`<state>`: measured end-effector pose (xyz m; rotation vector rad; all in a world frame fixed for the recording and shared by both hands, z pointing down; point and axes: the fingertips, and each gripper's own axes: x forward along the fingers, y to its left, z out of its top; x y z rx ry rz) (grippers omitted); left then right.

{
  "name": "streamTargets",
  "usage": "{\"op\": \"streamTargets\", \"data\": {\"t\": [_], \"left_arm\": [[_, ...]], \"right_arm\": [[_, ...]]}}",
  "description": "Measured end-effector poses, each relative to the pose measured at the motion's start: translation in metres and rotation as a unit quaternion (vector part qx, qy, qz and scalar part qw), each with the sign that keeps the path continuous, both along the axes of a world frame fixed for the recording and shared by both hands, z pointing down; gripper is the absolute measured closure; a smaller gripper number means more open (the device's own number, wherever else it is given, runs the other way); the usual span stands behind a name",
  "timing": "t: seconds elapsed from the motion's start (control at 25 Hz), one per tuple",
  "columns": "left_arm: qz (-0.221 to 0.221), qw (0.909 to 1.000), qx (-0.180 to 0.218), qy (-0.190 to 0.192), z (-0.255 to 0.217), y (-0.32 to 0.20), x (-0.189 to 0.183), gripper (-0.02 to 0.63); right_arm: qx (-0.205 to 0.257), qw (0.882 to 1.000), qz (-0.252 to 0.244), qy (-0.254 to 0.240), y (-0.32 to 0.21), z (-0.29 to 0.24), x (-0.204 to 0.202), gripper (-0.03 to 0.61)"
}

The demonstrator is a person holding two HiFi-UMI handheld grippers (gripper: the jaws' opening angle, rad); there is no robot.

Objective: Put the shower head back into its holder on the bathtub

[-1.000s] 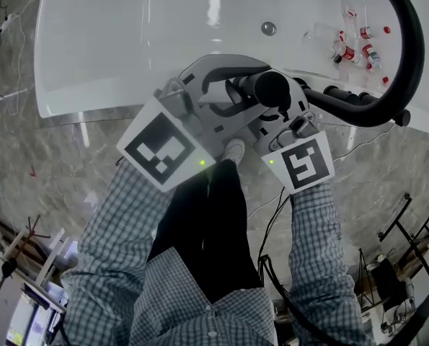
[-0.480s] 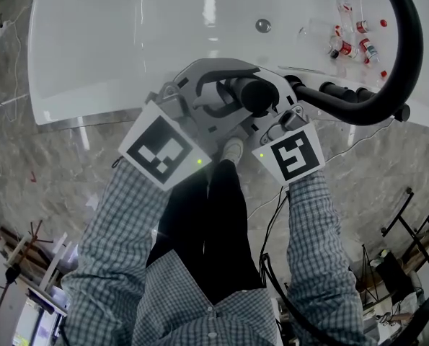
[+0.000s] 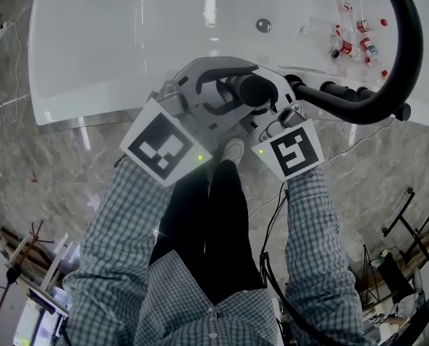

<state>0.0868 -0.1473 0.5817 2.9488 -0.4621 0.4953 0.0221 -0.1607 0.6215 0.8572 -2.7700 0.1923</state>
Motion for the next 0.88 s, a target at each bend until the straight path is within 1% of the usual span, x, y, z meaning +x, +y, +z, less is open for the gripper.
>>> {"op": "streamTargets", "data": {"t": [0.16, 0.32, 0.6, 0.8, 0.88], "left_arm": [[0.002, 0.9999, -0.009, 0.011, -0.001, 0.004, 0.002, 0.479], [0.006, 0.9998, -0.014, 0.014, 0.000, 0.010, 0.006, 0.479], [0.010, 0.9998, -0.016, 0.008, 0.002, 0.017, 0.004, 0.477], [-0.005, 0.9996, -0.020, 0.020, 0.002, 0.010, 0.005, 0.477], [-0.005, 0.9996, -0.021, 0.019, 0.002, 0.009, 0.004, 0.477]], "right_arm": [[-0.015, 1.000, -0.007, 0.018, 0.002, 0.011, 0.001, 0.445], [-0.018, 0.999, -0.011, 0.038, 0.004, 0.017, 0.002, 0.442], [-0.016, 0.999, -0.005, 0.047, 0.006, 0.019, 0.002, 0.411], [-0.018, 0.999, -0.003, 0.048, 0.006, 0.022, 0.008, 0.411], [-0.017, 0.998, -0.003, 0.055, 0.007, 0.023, 0.009, 0.411]]}}
